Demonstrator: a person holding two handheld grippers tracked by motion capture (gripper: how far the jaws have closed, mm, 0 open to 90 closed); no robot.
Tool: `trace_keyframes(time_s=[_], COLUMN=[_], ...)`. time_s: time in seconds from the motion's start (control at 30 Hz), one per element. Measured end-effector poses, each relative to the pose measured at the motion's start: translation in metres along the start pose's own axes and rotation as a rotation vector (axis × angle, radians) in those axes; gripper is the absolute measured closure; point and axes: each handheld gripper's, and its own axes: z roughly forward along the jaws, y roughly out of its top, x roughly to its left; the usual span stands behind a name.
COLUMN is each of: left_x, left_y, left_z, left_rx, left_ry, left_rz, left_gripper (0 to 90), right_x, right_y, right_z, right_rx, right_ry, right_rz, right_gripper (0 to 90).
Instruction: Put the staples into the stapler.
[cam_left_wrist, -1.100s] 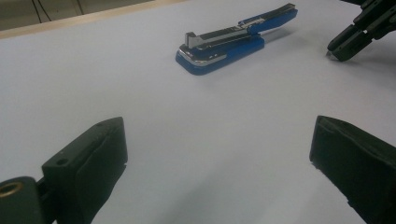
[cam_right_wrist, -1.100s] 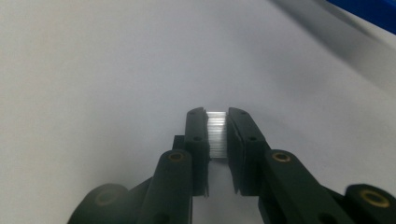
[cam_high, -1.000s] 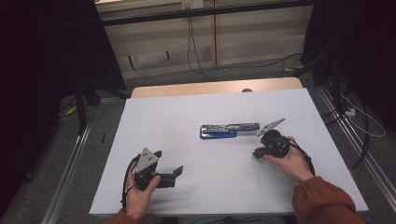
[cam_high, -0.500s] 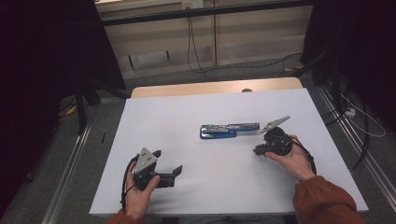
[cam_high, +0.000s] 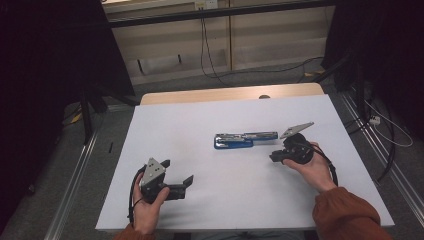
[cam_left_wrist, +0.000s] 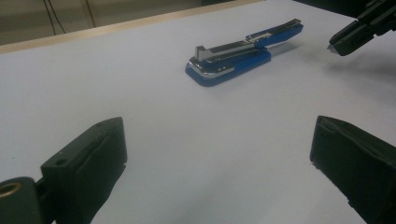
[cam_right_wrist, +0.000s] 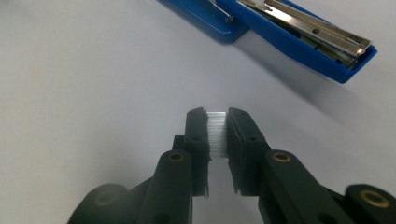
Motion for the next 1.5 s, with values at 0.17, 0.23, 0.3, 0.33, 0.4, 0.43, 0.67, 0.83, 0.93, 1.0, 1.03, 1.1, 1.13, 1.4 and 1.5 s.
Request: trace_keyframes(time_s=[0.17,0.23,0.3,0.33,0.4,0.43,0.67,0.83,0.93,1.0,1.03,1.1,1.13,1.4,1.5], left_x=[0.000,0.000,0.000,0.001,0.001,0.001,0.002,0.002,0.003,0.003,0.003,0.003,0.003,0.003,0.003], left_y=[0.000,-0.001,-0.001,-0.001,-0.001,-0.001,-0.001,-0.001,-0.001,-0.001,-0.001,-0.001,-0.001,-0.001,-0.001], left_z=[0.002,0.002,0.002,0.002,0.002,0.002,0.003,0.002,0.002,0.002,0.002,0.002,0.002,0.003,0.004], left_rx=[0.007,0.010,0.013,0.014,0.014,0.014,0.016,0.016,0.015,0.015,0.015,0.011,0.013,0.016,0.014], left_ry=[-0.010,-0.004,0.000,0.002,0.004,0.003,0.006,0.007,0.006,0.005,0.005,0.004,0.005,0.001,-0.001], left_rz=[-0.001,0.000,0.000,-0.001,-0.002,-0.003,-0.008,-0.003,-0.002,-0.002,-0.002,-0.002,-0.002,-0.003,-0.003], left_gripper=[4.0,4.0,4.0,4.0,4.0,4.0,4.0,4.0,4.0,4.0,4.0,4.0,4.0,4.0,4.0], right_x=[0.002,0.003,0.003,0.003,0.003,0.003,0.005,0.005,0.006,0.007,0.007,0.009,0.010,0.012,0.013], right_y=[0.005,0.007,0.009,0.009,0.012,0.012,0.021,0.029,0.033,0.036,0.037,0.041,0.042,0.056,0.059], right_z=[-0.001,-0.002,-0.003,-0.004,-0.004,-0.004,-0.002,0.001,0.003,0.005,0.006,0.007,0.007,0.011,0.010], right_rx=[0.002,-0.004,-0.011,-0.014,-0.028,-0.029,-0.046,-0.058,-0.064,-0.064,-0.067,-0.072,-0.076,-0.093,-0.101], right_ry=[0.032,0.029,0.029,0.031,0.036,0.036,0.037,0.037,0.037,0.037,0.035,0.039,0.040,0.041,0.041], right_rz=[-0.017,-0.026,-0.027,-0.028,-0.034,-0.037,-0.054,-0.063,-0.071,-0.075,-0.082,-0.093,-0.096,-0.124,-0.130], right_gripper=[79.2,79.2,79.2,79.2,79.2,79.2,79.3,79.3,79.2,79.2,79.2,79.2,79.2,79.2,79.3])
